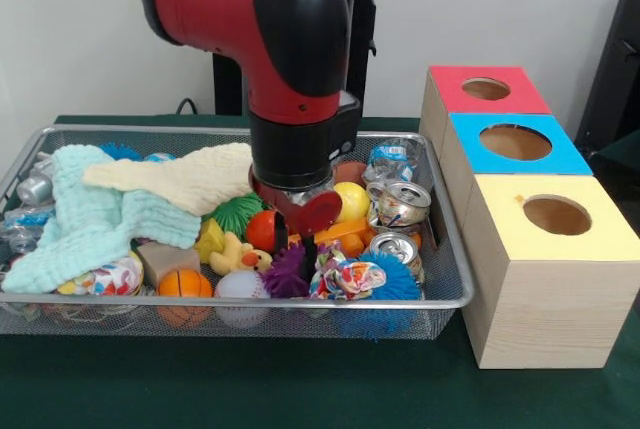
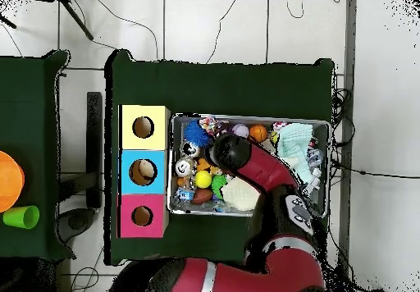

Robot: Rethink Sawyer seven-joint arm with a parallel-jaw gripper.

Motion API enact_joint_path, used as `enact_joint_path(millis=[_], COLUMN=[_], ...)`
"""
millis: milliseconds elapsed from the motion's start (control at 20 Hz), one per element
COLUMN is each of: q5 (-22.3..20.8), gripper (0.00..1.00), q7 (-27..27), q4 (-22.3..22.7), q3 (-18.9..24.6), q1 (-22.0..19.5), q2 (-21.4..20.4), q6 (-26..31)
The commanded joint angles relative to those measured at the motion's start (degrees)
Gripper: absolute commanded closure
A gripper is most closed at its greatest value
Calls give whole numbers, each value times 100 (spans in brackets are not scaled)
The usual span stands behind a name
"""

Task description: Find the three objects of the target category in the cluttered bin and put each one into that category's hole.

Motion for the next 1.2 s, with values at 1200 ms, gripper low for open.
enact_joint_path(millis=[1200], q5=[-791], gripper=[0], q7=[232], q4=[761], q3=[955], q1=[-817], q2=[-651], q6=[704])
